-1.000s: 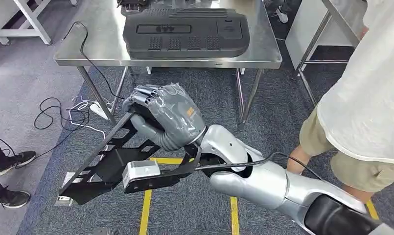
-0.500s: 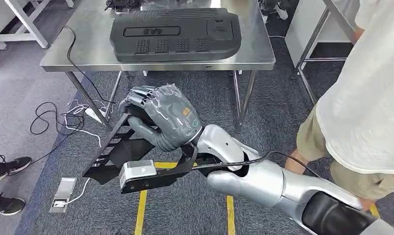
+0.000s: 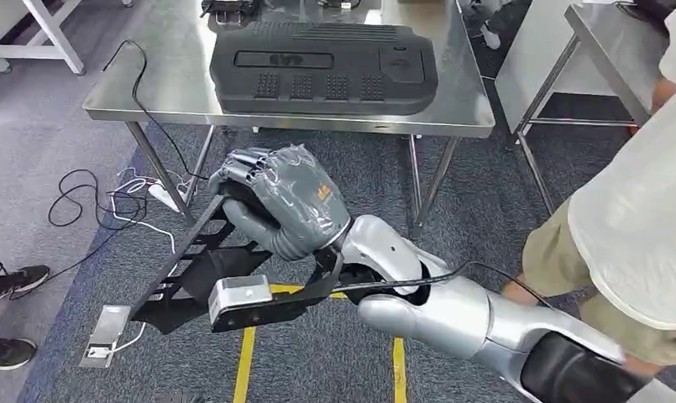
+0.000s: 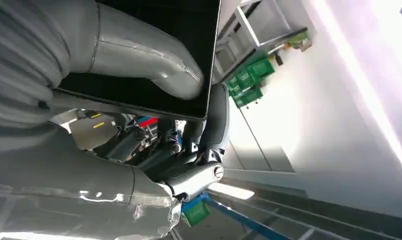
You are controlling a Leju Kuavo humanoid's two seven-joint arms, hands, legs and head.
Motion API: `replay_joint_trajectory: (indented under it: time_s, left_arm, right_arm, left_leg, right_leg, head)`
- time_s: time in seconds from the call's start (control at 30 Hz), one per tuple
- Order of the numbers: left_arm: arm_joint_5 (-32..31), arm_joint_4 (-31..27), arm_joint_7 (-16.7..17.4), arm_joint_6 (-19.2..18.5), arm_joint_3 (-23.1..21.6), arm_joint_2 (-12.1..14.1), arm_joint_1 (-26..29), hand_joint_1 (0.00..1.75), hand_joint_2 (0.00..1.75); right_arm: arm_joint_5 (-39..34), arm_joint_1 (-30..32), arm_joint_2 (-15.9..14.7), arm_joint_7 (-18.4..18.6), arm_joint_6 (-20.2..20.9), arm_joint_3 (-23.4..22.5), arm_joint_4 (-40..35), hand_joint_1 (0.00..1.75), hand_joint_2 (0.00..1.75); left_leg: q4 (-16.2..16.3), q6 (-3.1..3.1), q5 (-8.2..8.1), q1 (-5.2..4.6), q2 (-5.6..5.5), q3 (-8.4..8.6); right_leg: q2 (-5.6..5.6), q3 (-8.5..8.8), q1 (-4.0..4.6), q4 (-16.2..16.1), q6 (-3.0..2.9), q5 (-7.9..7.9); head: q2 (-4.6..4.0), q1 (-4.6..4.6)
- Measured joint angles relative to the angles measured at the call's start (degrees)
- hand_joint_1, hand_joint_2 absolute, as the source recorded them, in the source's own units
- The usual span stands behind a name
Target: Take the parts from the cabinet and place them on the table.
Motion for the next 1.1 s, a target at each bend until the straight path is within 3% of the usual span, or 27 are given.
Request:
replay_joint_trajectory:
  time_s: [0.07, 0.1, 0.2, 0.23, 0.27, 0.3, 0.37, 0.4, 0.43, 0.47, 0.5, 0.57, 0.6, 0.63, 0.7, 0.77, 0.8, 0.83, 0.9, 0.93, 0.97, 1.0, 1.07, 1.1]
  left_arm:
    - [0.0, 0.0, 0.0, 0.1, 0.0, 0.0, 0.0, 0.00, 1.75]
    - [0.0, 0.0, 0.0, 0.1, 0.0, 0.0, -0.1, 0.00, 1.75]
    - [0.0, 0.0, 0.0, 0.1, -0.1, -0.1, 0.0, 0.00, 1.75]
    - [-0.1, 0.0, 0.0, 0.1, -0.1, -0.1, -0.1, 0.00, 1.75]
    - [0.0, 0.0, -0.1, 0.2, -0.1, -0.1, -0.1, 0.00, 1.75]
    - [-0.1, 0.0, -0.1, 0.2, -0.1, -0.1, -0.2, 0.00, 1.75]
    - [-0.1, 0.0, -0.1, 0.2, -0.1, -0.1, -0.1, 0.00, 1.75]
    - [0.0, 0.0, -0.1, 0.2, -0.1, -0.1, 0.0, 0.00, 1.75]
    - [0.0, 0.0, -0.1, 0.2, -0.1, -0.1, 0.2, 0.00, 1.75]
    - [-0.1, 0.0, -0.1, 0.2, -0.1, -0.1, 0.2, 0.00, 1.75]
    - [-0.1, 0.0, -0.1, 0.2, -0.1, -0.1, 0.3, 0.00, 1.75]
    - [-0.1, 0.0, 0.0, 0.2, -0.1, -0.1, 0.2, 0.00, 1.75]
    - [-0.2, 0.0, 0.1, 0.2, -0.1, -0.1, 0.2, 0.00, 1.75]
    - [-0.2, 0.0, 0.2, 0.1, -0.2, -0.1, 0.1, 0.00, 1.75]
    - [-0.2, 0.0, 0.3, 0.0, -0.2, -0.1, 0.2, 0.00, 1.75]
    - [-0.2, 0.0, 0.3, -0.1, -0.1, -0.1, 0.1, 0.00, 1.75]
    - [-0.2, 0.0, 0.3, -0.1, -0.1, -0.1, 0.0, 0.00, 1.75]
    - [-0.2, 0.0, 0.3, -0.1, -0.2, -0.1, 0.0, 0.00, 1.75]
    - [-0.2, 0.0, 0.3, -0.2, -0.2, -0.1, -0.1, 0.00, 1.75]
    - [-0.2, 0.0, 0.3, -0.2, -0.2, -0.1, -0.1, 0.00, 1.75]
    - [-0.2, 0.0, 0.3, -0.2, -0.2, -0.1, -0.1, 0.00, 1.75]
    - [-0.2, 0.0, 0.3, -0.2, -0.2, -0.1, -0.1, 0.00, 1.75]
    - [-0.2, 0.0, 0.3, -0.2, -0.2, -0.1, -0.1, 0.00, 1.75]
    - [-0.2, 0.0, 0.3, -0.2, -0.2, -0.1, -0.1, 0.00, 1.75]
  right_arm:
    - [0.0, 0.0, 0.0, 0.0, 0.0, 0.0, 0.0, 1.75, 1.75]
    - [0.0, -0.1, 0.0, 0.0, 0.0, 0.0, 0.0, 1.75, 1.75]
    - [0.0, -0.2, 0.0, 0.0, 0.0, 0.0, 0.0, 1.75, 1.75]
    - [0.1, -0.2, 0.0, 0.0, 0.0, 0.0, 0.0, 1.75, 1.75]
    - [0.1, -0.2, 0.0, 0.0, 0.0, 0.0, 0.0, 1.75, 1.75]
    - [0.1, -0.4, 0.0, 0.1, 0.0, 0.0, 0.0, 1.75, 1.75]
    - [0.1, -0.4, 0.1, 0.0, 0.0, 0.0, 0.0, 1.75, 1.75]
    - [0.1, -0.4, 0.1, 0.0, 0.0, 0.0, 0.0, 1.75, 1.75]
    - [0.1, -0.3, 0.1, 0.1, 0.0, 0.1, 0.0, 1.75, 1.75]
    - [0.1, -0.2, 0.1, 0.1, 0.0, 0.1, 0.0, 1.75, 1.75]
    - [0.1, -0.2, 0.1, 0.1, 0.0, 0.1, 0.0, 1.75, 1.75]
    - [0.2, -0.2, 0.1, 0.1, 0.0, 0.1, 0.0, 1.75, 1.75]
    - [0.2, -0.2, 0.1, 0.1, 0.0, 0.1, 0.0, 1.75, 1.75]
    - [0.3, -0.3, 0.1, 0.1, 0.0, 0.1, 0.1, 1.75, 1.75]
    - [0.5, -0.3, 0.0, 0.1, -0.1, 0.1, 0.1, 1.75, 1.75]
    - [0.7, -0.3, 0.0, 0.1, -0.1, 0.1, 0.1, 1.75, 1.75]
    - [0.8, -0.3, 0.0, 0.1, -0.1, 0.1, 0.1, 1.75, 1.75]
    - [0.8, -0.4, 0.0, 0.1, -0.1, 0.1, 0.1, 1.75, 1.75]
    - [0.9, -0.1, 0.0, 0.2, -0.1, 0.1, 0.1, 1.75, 1.75]
    - [0.9, 0.1, -0.1, 0.2, -0.1, 0.1, 0.2, 1.75, 1.75]
    - [1.0, 0.3, -0.1, 0.3, -0.2, 0.1, 0.3, 1.75, 1.75]
    - [1.0, 0.4, -0.1, 0.3, -0.2, 0.1, 0.3, 1.75, 1.75]
    - [1.0, 0.4, -0.1, 0.3, -0.2, 0.1, 0.4, 1.75, 1.75]
    - [1.1, 0.5, -0.1, 0.3, -0.2, 0.1, 0.4, 1.75, 1.75]
  left_leg:
    - [0.0, -0.27, -0.81, -0.06, -0.11, 0.91]
    - [0.2, -0.64, -1.11, -0.44, -0.13, 0.96]
    - [-0.1, -1.41, -1.31, -0.16, -0.09, 1.04]
    - [-0.2, -1.79, -1.51, -0.56, -0.07, 1.27]
    - [0.5, -2.08, -2.05, -0.30, -0.10, 1.47]
    - [2.7, -2.59, -3.14, -0.36, 0.06, 0.59]
    - [11.3, -3.23, -6.77, 0.25, 0.07, -4.07]
    - [15.1, -3.49, -7.80, 0.41, 0.08, -6.39]
    - [17.7, -3.73, -7.76, 0.63, 0.10, -8.40]
    - [16.8, -3.88, -6.00, 0.87, 0.11, -8.68]
    - [13.6, -4.02, -3.25, 1.04, 0.13, -7.68]
    - [3.7, -4.30, 3.00, 1.34, 0.24, -3.85]
    - [2.2, -4.34, 2.35, 1.20, 0.20, -3.02]
    - [0.6, -3.72, 1.83, 0.88, 0.20, -2.57]
    - [1.1, -2.71, 1.29, 0.70, 0.28, -2.90]
    - [0.5, -1.72, 1.20, 0.96, 0.28, -2.39]
    - [0.4, -1.36, 0.98, 0.89, 0.29, -2.04]
    - [0.4, -1.00, 0.75, 0.85, 0.36, -1.81]
    - [0.4, -0.48, 0.28, 0.57, 0.40, -1.37]
    - [0.5, -0.29, 0.00, 0.39, 0.38, -1.08]
    - [0.5, -0.23, -0.31, 0.24, 0.30, -0.68]
    - [0.5, -0.22, -0.67, 0.11, 0.19, -0.14]
    - [0.5, -0.38, -1.57, -0.10, 0.01, 1.17]
    - [0.4, -0.58, -1.97, -0.03, 0.03, 1.42]
  right_leg:
    - [-0.02, 3.85, 0.13, -10.7, -0.78, 6.31]
    - [0.00, 4.61, 0.52, -11.8, -0.97, 5.28]
    - [0.23, 4.68, 0.63, -12.6, -1.57, 4.91]
    - [0.29, 5.04, 0.16, -13.2, -1.81, 5.00]
    - [0.05, 5.69, -0.18, -13.7, -1.91, 5.09]
    - [-0.03, 6.04, -0.30, -13.8, -2.21, 4.91]
    - [-0.23, 6.53, -0.30, -13.8, -2.55, 4.46]
    - [-0.25, 6.73, -0.30, -13.8, -2.52, 4.20]
    - [-0.24, 7.00, -0.35, -13.8, -2.51, 3.92]
    - [-0.21, 7.45, -0.45, -13.8, -2.36, 3.56]
    - [-0.19, 7.93, -0.58, -13.7, -2.20, 3.15]
    - [-0.16, 9.11, -0.93, -13.5, -1.60, 2.16]
    - [-0.14, 9.29, -0.70, -13.5, -1.11, 1.70]
    - [0.04, 9.08, -0.61, -13.1, -0.73, 1.46]
    - [0.00, 9.19, -0.60, -13.7, -0.21, 1.41]
    - [-0.12, 9.52, -0.88, -13.6, 0.50, 0.66]
    - [-0.14, 9.00, -0.86, -11.8, 0.55, -0.05]
    - [-0.14, 6.97, -0.87, -7.9, 0.52, -1.75]
    - [-0.12, 1.13, -0.77, 2.0, 0.59, -5.14]
    - [-0.12, -1.12, -0.77, 5.0, 0.55, -5.28]
    - [-0.12, -1.96, -0.76, 5.1, 0.38, -3.93]
    - [-0.12, -1.45, -0.67, 2.5, 0.02, -1.28]
    - [-0.12, 2.01, -0.25, -7.7, -1.00, 5.70]
    - [-0.08, 3.03, 0.11, -10.3, -1.55, 6.35]
  head:
    - [0.00, 0.26]
    - [0.00, 0.00]
    - [0.00, 0.11]
    - [0.00, 0.13]
    - [0.00, 0.28]
    - [0.00, -0.41]
    - [0.00, -0.63]
    - [0.00, -0.68]
    - [0.00, -0.72]
    - [0.00, -0.72]
    - [0.00, -0.74]
    - [0.00, -0.74]
    - [0.00, -0.85]
    - [0.00, -1.49]
    - [0.00, -0.76]
    - [0.00, -0.72]
    - [0.00, -0.41]
    - [0.00, -0.09]
    - [0.00, 0.33]
    - [0.00, 0.42]
    - [0.00, 0.46]
    - [0.00, 0.52]
    - [0.00, 0.70]
    - [0.00, 0.64]
